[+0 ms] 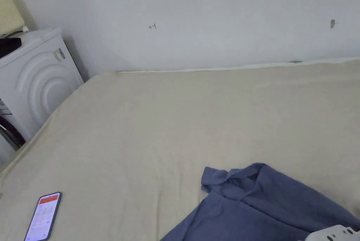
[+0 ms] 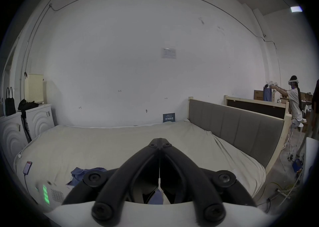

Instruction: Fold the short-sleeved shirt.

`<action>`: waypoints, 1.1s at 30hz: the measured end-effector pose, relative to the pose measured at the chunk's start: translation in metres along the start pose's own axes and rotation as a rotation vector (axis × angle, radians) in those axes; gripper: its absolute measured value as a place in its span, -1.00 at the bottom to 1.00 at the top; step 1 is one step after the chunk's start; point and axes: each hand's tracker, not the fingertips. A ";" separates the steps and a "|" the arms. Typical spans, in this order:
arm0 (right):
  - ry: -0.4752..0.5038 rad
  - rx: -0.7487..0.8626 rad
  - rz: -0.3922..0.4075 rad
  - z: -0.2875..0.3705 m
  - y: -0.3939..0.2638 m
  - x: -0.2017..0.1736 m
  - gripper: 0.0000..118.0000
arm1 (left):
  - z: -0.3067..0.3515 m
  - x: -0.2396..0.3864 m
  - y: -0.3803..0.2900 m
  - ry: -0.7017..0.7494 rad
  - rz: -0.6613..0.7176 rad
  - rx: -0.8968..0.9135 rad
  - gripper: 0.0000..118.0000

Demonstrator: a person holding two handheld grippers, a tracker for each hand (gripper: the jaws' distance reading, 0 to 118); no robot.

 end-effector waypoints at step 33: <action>0.380 -0.045 0.073 0.052 -0.024 -0.131 -0.98 | 0.325 -0.122 -0.166 0.829 0.517 0.230 -0.89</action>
